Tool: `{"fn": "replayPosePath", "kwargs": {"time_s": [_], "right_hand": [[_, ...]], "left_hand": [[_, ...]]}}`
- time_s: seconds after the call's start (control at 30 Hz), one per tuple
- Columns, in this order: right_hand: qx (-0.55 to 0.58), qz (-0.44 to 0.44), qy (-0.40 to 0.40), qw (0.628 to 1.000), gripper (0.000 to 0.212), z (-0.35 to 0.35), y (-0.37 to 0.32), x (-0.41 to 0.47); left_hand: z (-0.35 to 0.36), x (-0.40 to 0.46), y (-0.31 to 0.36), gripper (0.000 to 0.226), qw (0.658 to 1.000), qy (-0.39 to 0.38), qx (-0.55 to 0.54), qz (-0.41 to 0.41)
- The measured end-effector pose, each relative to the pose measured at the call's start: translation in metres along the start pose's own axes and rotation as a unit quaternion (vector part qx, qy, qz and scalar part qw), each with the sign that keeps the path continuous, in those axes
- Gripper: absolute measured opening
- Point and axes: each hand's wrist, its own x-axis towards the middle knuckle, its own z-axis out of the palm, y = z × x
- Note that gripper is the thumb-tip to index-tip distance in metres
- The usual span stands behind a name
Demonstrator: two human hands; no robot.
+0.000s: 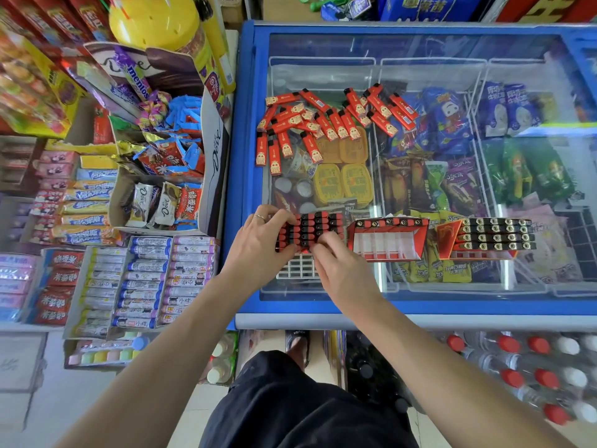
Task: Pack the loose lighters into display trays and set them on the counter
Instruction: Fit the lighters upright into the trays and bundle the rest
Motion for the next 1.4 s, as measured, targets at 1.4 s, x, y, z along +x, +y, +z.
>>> {"fn": "replayPosePath", "kwargs": {"time_s": [1.4], "right_hand": [[-0.126, 0.164, -0.199, 0.958, 0.035, -0.001, 0.064, 0.208]], "left_hand": [[-0.011, 0.192, -0.017, 0.071, 0.950, -0.102, 0.231, -0.186]]}}
